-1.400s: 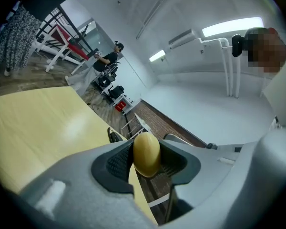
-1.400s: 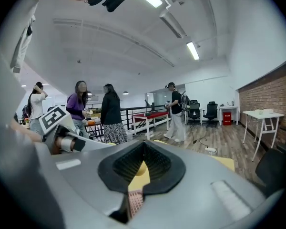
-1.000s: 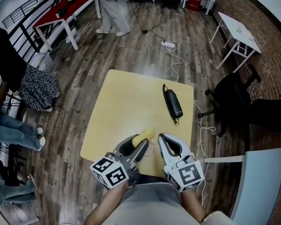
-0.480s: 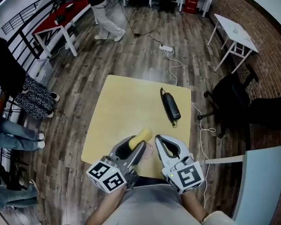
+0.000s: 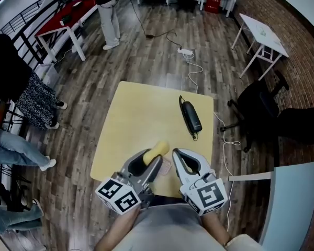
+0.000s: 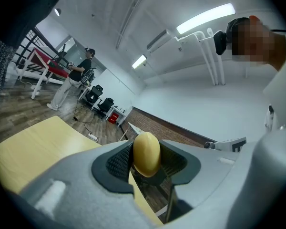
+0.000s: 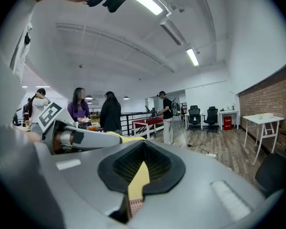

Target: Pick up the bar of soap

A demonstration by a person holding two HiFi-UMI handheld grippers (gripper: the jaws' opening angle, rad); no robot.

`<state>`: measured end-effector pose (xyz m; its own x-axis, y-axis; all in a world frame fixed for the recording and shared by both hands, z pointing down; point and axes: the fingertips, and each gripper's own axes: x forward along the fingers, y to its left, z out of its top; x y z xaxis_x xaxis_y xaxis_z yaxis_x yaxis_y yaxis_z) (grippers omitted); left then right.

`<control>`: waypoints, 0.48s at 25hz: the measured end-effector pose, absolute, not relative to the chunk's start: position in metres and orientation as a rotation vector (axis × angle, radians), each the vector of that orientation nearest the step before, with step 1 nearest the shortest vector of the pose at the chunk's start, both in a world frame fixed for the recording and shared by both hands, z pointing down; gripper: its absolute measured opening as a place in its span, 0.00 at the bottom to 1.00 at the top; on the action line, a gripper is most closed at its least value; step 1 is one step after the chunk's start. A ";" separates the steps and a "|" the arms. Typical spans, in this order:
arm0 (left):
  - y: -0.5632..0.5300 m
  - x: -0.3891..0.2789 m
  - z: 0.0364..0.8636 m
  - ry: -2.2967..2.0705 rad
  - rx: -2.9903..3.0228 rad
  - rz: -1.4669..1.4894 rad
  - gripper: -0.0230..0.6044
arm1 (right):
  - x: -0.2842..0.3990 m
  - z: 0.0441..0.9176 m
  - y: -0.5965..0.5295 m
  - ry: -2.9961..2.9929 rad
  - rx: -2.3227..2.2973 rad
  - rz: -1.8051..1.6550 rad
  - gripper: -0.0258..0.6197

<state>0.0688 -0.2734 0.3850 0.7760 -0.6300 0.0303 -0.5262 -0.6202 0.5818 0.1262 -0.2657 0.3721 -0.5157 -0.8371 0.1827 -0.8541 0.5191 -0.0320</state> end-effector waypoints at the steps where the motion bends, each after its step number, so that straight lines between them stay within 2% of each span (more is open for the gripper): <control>1: -0.273 0.069 0.386 -0.860 2.384 -0.235 0.29 | 0.126 0.373 -0.265 -2.606 1.464 0.179 0.04; 12: -0.276 0.069 0.389 -0.873 2.362 -0.245 0.29 | 0.126 0.375 -0.266 -2.608 1.445 0.190 0.04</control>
